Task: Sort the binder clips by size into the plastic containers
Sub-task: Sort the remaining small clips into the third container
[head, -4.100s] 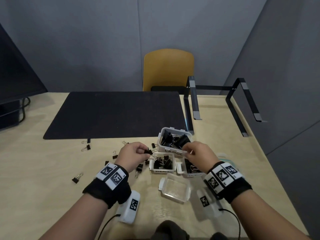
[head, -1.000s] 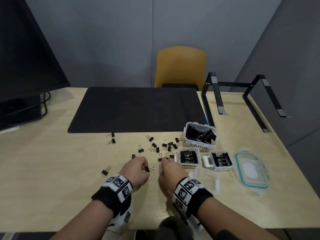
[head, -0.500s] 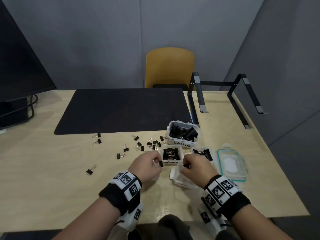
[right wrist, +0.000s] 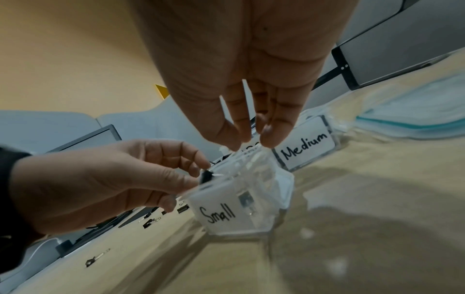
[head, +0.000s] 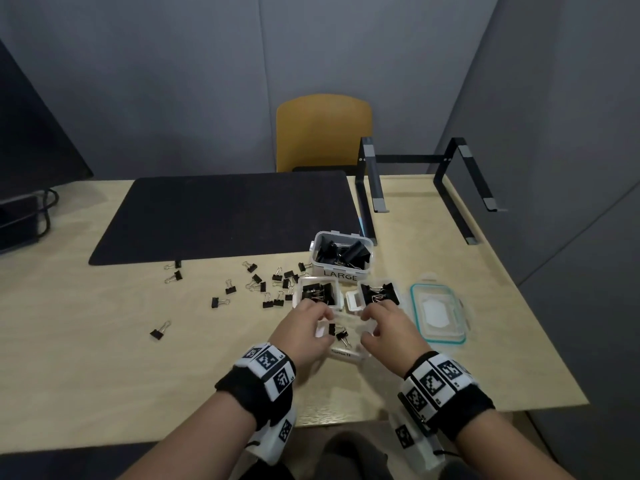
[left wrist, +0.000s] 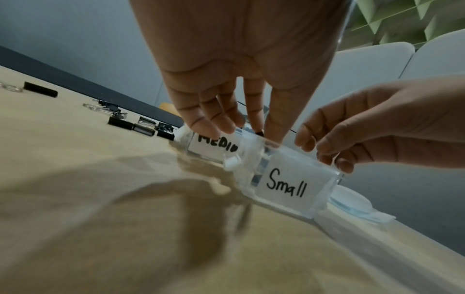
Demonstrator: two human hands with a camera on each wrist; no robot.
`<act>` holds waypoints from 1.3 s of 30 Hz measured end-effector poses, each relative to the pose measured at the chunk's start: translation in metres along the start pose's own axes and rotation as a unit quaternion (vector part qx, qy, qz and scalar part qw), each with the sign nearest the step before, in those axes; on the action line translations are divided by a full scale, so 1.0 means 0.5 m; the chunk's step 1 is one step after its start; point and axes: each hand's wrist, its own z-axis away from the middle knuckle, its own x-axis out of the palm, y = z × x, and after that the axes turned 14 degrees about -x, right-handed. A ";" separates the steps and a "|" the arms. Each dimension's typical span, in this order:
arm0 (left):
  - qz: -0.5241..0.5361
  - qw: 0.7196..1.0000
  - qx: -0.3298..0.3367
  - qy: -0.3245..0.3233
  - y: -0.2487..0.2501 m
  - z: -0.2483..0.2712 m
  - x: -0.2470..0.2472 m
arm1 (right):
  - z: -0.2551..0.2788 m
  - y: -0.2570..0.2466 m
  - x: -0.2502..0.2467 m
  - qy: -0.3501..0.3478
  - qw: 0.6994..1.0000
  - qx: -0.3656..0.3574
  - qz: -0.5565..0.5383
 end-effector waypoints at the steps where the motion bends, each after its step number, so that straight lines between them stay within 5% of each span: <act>1: 0.003 1.000 -0.003 0.002 -0.003 0.001 0.001 | 0.001 -0.002 -0.002 0.003 1.000 0.000 -0.003; 11: 0.001 0.993 -0.096 0.062 -0.117 0.012 -0.058 | -0.042 -0.098 0.019 -0.012 0.999 -0.044 -0.017; 23: -0.057 0.981 -0.151 0.110 -0.243 -0.023 -0.149 | -0.129 -0.226 0.176 -0.098 0.994 -0.046 0.001; 33: -0.050 0.995 -0.067 0.051 -0.244 -0.059 -0.139 | -0.170 -0.223 0.230 -0.067 0.990 -0.022 0.120; 39: -0.085 0.996 -0.019 0.029 -0.220 -0.092 -0.120 | -0.164 -0.213 0.226 -0.034 0.995 -0.001 0.096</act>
